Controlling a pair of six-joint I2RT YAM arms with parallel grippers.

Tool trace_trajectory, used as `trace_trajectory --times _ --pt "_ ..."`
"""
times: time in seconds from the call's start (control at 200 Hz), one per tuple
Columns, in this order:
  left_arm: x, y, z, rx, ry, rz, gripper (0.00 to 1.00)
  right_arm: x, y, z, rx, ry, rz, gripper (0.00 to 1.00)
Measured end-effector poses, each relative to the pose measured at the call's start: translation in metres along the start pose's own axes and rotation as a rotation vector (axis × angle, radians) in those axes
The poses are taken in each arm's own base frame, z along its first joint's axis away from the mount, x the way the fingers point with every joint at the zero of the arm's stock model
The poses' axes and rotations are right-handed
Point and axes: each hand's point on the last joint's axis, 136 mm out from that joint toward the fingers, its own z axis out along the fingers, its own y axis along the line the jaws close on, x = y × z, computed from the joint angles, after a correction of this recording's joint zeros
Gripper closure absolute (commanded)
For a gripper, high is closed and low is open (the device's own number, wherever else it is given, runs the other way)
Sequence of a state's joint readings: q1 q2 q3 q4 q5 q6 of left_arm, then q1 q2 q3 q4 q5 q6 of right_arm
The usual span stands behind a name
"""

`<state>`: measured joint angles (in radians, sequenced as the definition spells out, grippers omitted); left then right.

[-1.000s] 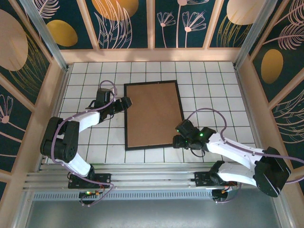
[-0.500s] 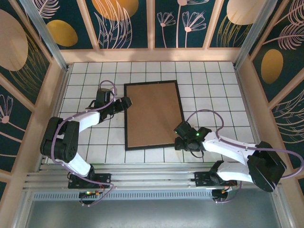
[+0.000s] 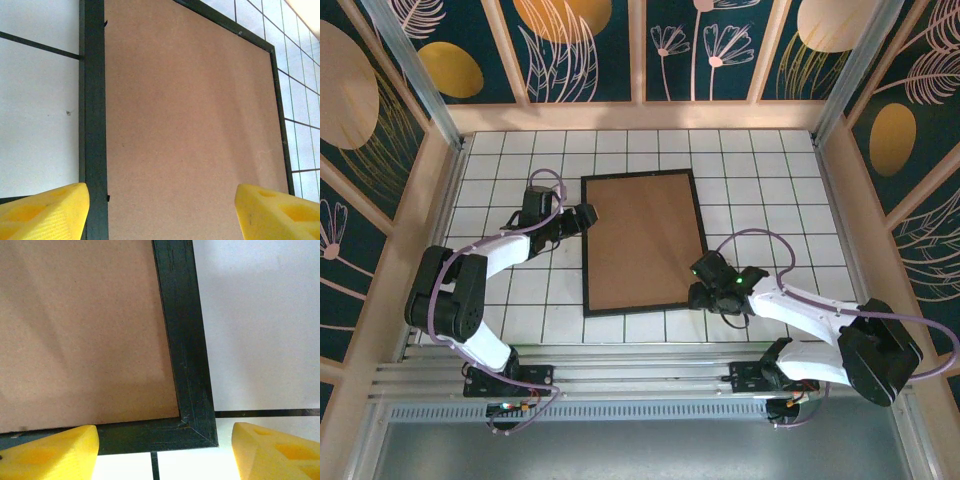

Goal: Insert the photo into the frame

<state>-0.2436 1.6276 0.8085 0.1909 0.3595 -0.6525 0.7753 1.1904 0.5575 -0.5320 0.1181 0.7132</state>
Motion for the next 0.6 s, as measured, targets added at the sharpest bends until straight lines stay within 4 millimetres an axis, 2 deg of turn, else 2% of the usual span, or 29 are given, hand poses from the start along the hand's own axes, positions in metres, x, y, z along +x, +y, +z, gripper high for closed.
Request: trace_trajectory --times 0.265,0.4,0.505,0.6 --pt "0.001 0.001 0.002 -0.001 0.002 -0.001 0.23 -0.005 0.003 0.001 -0.019 -0.014 0.014 0.29" --pt "0.001 0.002 0.003 -0.002 0.003 -0.001 0.22 -0.009 0.0 0.0 -0.022 -0.021 0.016 0.25" --pt "0.001 0.003 0.003 -0.006 0.0 0.001 0.23 -0.028 -0.005 -0.006 -0.064 -0.053 0.05 0.22" --pt "0.0 0.006 0.004 -0.02 -0.003 0.008 0.23 -0.063 -0.005 -0.012 -0.17 -0.116 0.118 0.2"
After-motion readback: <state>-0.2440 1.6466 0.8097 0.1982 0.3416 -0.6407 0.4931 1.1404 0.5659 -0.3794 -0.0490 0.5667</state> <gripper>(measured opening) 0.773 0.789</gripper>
